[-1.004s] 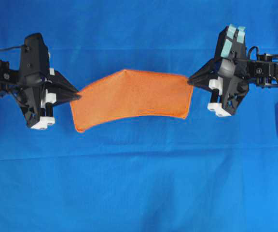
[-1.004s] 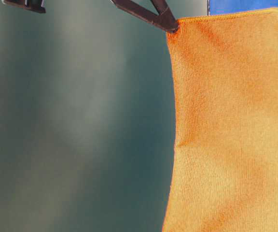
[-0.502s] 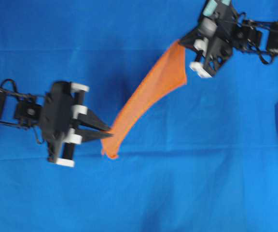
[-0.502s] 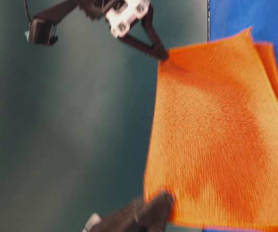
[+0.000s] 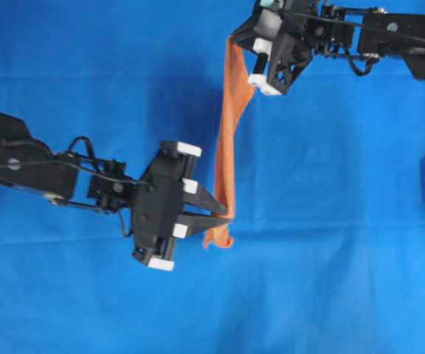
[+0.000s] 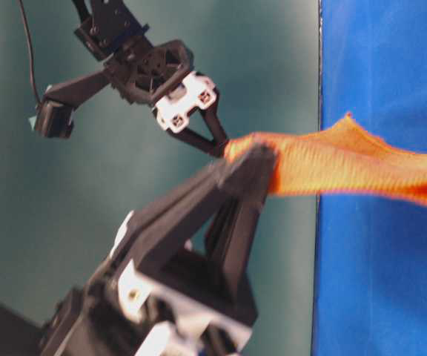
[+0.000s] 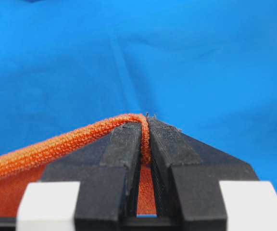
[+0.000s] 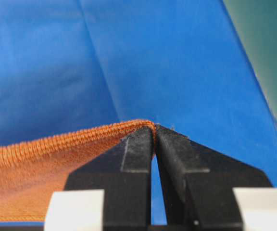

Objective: Fold the orange towel.
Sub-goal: 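Lift the towel and swing the left end over toward the right gripper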

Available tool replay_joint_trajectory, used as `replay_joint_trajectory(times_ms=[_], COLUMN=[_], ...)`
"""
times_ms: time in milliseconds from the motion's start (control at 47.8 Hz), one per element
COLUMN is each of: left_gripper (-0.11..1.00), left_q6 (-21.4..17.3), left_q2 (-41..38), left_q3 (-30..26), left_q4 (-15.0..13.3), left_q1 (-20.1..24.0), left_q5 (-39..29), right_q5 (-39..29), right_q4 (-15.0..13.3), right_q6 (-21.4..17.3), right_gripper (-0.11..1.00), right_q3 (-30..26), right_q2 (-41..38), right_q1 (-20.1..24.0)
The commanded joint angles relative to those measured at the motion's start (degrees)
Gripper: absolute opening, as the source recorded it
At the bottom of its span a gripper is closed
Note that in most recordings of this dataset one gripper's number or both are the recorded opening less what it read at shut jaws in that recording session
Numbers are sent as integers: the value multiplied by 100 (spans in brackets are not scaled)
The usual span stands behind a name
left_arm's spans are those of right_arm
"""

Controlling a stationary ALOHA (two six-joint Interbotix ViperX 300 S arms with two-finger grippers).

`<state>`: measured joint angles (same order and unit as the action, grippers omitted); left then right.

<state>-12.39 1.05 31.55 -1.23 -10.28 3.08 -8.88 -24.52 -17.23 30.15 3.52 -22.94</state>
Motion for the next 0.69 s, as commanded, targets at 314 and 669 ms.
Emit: replay_joint_trajectory(times_ms=[314, 669], left_gripper=[2, 2], left_q6=[-79, -70], left_q2=[-536, -1723], left_q3=[-835, -2153], left_q4=[9, 9], left_q1=[-132, 70], left_q5=[325, 378], right_q5=[9, -114], right_q4=[-88, -88], right_q6=[9, 9], right_gripper=[4, 4], right_q3=[343, 1336], right_q2=[527, 1503], right_q1=[-527, -606])
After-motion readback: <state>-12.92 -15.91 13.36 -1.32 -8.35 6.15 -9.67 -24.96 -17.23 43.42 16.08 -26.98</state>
